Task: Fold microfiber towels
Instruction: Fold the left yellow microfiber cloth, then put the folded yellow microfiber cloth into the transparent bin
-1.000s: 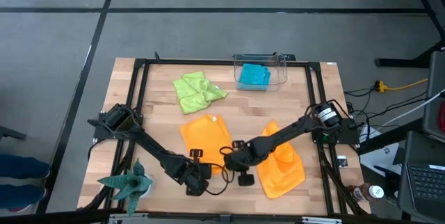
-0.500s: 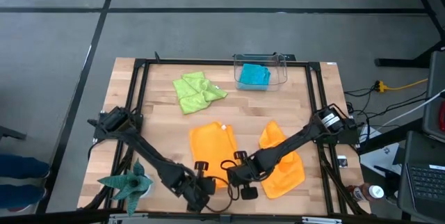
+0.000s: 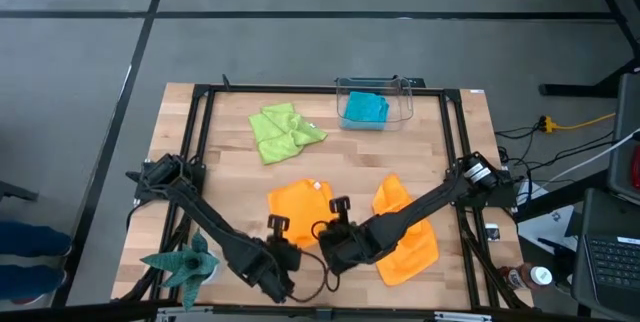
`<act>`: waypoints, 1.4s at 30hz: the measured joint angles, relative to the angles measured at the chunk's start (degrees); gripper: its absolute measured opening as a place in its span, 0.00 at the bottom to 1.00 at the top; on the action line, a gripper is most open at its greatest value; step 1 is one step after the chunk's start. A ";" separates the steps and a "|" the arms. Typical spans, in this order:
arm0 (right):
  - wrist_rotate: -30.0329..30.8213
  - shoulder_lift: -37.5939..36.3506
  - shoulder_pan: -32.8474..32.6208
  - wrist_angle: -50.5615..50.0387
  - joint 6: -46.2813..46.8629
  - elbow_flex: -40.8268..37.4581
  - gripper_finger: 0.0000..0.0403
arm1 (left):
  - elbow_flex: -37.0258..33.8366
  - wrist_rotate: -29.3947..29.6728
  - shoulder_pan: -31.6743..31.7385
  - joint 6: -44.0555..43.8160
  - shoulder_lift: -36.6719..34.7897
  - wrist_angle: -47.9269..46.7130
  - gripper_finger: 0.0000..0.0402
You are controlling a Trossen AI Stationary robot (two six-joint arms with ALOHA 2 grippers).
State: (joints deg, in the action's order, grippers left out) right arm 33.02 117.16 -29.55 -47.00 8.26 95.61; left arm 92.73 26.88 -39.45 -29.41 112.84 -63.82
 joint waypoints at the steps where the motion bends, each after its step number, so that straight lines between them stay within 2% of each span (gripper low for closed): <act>1: 1.56 0.02 0.58 -0.18 -1.21 -0.07 0.02 | 0.00 0.68 0.36 -0.05 -0.02 -2.31 0.00; 5: 3.42 0.04 4.26 0.28 -3.00 -0.79 0.02 | 0.00 2.20 2.49 -0.30 -0.07 -10.07 0.00; 10: 3.54 0.04 9.74 3.91 -4.51 -3.57 0.02 | -0.07 2.21 6.49 1.85 -0.07 -14.22 0.00; 15: 2.64 0.07 13.79 8.59 -8.28 -7.43 0.02 | -3.50 2.18 10.30 4.98 -0.17 -14.57 0.00; 20: 0.94 0.07 16.17 14.98 -12.50 -9.20 0.02 | -8.73 2.13 12.94 4.58 -0.17 -14.47 0.00; 25: -2.79 0.07 18.35 15.57 -13.01 -9.79 0.08 | -12.92 2.23 14.60 4.74 -0.17 -9.54 0.01; 29: -8.20 0.09 19.66 15.58 -13.02 -9.79 0.17 | -14.42 1.52 15.71 4.27 -0.17 -8.05 0.08; 37: -8.70 0.09 21.43 15.58 -12.91 -9.79 0.35 | -13.68 5.30 16.23 4.13 -0.17 -10.03 0.29; 42: -8.26 0.09 21.52 14.37 -13.05 -9.56 0.40 | -11.61 6.43 16.17 3.14 -0.17 -15.66 0.34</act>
State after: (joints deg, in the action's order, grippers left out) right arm 24.76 117.25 -8.03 -32.63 -4.78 86.05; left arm 81.11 33.31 -23.28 -26.27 112.66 -79.48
